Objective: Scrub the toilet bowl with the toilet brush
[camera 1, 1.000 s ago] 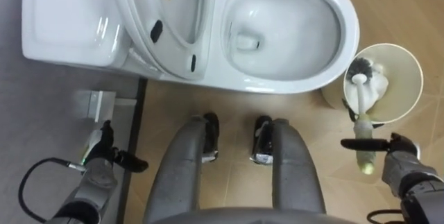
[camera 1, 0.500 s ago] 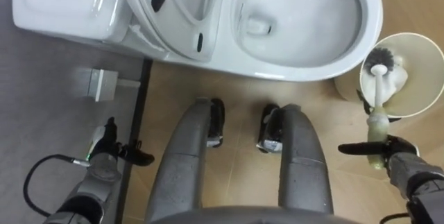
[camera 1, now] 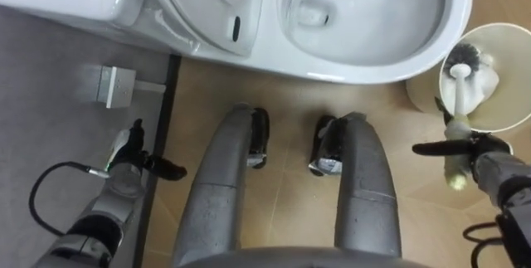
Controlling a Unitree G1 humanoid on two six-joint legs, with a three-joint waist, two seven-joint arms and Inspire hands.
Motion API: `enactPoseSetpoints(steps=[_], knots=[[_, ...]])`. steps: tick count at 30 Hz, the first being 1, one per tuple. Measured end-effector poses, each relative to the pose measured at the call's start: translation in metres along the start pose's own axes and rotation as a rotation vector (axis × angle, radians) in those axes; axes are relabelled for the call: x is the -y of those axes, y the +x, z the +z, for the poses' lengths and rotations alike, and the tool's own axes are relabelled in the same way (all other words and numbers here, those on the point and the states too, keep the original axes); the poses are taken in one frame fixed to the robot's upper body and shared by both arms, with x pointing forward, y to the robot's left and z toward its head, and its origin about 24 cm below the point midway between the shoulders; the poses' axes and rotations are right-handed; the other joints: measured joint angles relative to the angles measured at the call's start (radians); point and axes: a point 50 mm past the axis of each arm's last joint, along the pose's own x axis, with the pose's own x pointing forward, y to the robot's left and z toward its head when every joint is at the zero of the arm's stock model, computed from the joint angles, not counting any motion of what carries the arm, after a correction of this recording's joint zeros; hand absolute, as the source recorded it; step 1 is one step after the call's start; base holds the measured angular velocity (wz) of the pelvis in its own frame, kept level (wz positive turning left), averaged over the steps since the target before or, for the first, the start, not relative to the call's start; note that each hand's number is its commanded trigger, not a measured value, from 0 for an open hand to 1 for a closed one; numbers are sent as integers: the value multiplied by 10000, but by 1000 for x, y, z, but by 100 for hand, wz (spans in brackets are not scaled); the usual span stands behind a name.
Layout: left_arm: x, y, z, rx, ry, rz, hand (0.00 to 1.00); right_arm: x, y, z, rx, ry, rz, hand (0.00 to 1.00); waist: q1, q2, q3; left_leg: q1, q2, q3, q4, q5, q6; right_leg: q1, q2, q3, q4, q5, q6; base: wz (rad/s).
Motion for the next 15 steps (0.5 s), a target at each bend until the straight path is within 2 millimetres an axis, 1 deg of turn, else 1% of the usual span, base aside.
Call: enactPoseSetpoints(steps=[2,3,4,5,7,10,11,12,15], knots=[[-1,0,-2,-54,30,16,0,-1,0,2,-2,420,109,0,17,-5,3,-57,-25,-28,5,2,-2,-20,-72,-85,0,-20,-26,6],[-2,0,-3,-69,44,31,0,-2,0,2,11,596,201,2,18,-6,3,-146,-30,-59,23,4,-5,-69,-82,-129,-1,-27,-27,6],[-2,0,-3,-79,49,36,0,-2,0,3,17,765,254,59,18,-7,4,-238,-30,-81,43,7,-8,-137,-94,-173,0,-27,-30,7],[-2,0,-3,-86,49,29,0,-2,0,3,15,869,286,100,16,-8,5,-271,-45,-88,56,6,-7,-157,-102,-196,2,-29,-37,8],[-1,0,-5,-148,68,-77,0,-2,0,2,-26,1264,375,100,-20,-8,4,-329,-187,-156,70,1,-1,-172,-210,-269,52,-72,-43,15],[-1,0,-4,-120,62,-150,0,3,0,1,-99,1683,284,100,-9,-8,4,-349,-220,-154,78,-27,48,-172,-225,-274,75,-130,23,9],[-1,0,-4,-121,60,-150,0,4,0,1,-93,1706,250,100,-5,-8,4,-352,-248,-154,80,-31,55,-172,-227,-272,76,-140,40,3],[-1,0,-4,-117,53,-157,0,7,0,1,-61,1732,204,100,-5,-8,4,-353,-328,-168,77,-36,64,-172,-241,-258,85,-165,78,4],[-1,0,-3,-69,35,-177,0,10,0,2,-65,1910,155,100,23,-9,4,-363,-331,-213,78,-60,108,-172,-252,-249,76,-196,133,1]])
